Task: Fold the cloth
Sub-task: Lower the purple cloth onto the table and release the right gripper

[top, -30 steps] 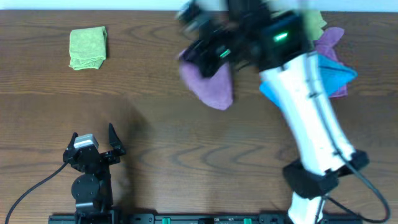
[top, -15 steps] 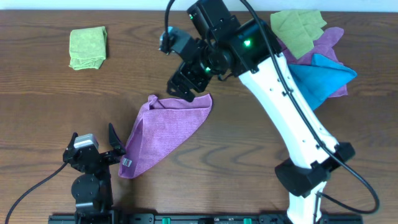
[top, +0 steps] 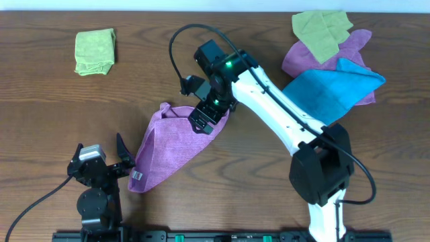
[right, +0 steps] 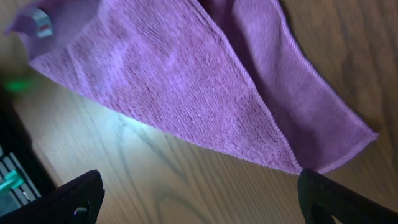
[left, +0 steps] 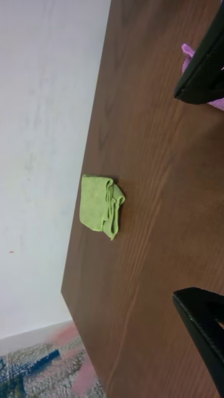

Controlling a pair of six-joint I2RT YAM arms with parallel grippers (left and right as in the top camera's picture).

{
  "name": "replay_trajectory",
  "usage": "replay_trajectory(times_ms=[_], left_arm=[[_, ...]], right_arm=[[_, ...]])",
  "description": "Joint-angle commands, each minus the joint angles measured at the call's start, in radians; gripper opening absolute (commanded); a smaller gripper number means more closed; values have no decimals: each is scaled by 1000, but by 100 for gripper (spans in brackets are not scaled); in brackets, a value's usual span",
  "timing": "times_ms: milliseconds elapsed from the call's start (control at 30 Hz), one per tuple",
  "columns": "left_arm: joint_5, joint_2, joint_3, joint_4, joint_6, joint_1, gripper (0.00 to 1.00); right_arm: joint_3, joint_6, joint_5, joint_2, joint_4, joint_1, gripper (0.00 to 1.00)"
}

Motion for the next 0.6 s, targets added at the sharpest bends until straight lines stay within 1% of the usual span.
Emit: replay_trajectory(times_ms=[0, 233, 300, 367, 500, 533, 567], left_arm=[[-27, -6, -34, -15, 4, 3, 95], [-27, -6, -34, -6, 3, 3, 95], [-23, -6, -34, -7, 3, 3, 96], [62, -6, -34, 10, 2, 3, 95], [352, -6, -34, 127, 0, 3, 95], [408, -6, -34, 152, 1, 3, 95], [425, -6, -34, 180, 4, 3, 96]], right_arm=[[-15, -18, 14, -8, -2, -44, 97], [-14, -19, -50, -44, -22, -128, 98], [-14, -40, -49, -58, -22, -142, 98], [-14, -45, -49, -78, -23, -150, 96], [-13, -45, -49, -124, -11, -151, 96], [-8, -45, -47, -136, -11, -155, 96], [-3, -45, -46, -158, -11, -163, 96]])
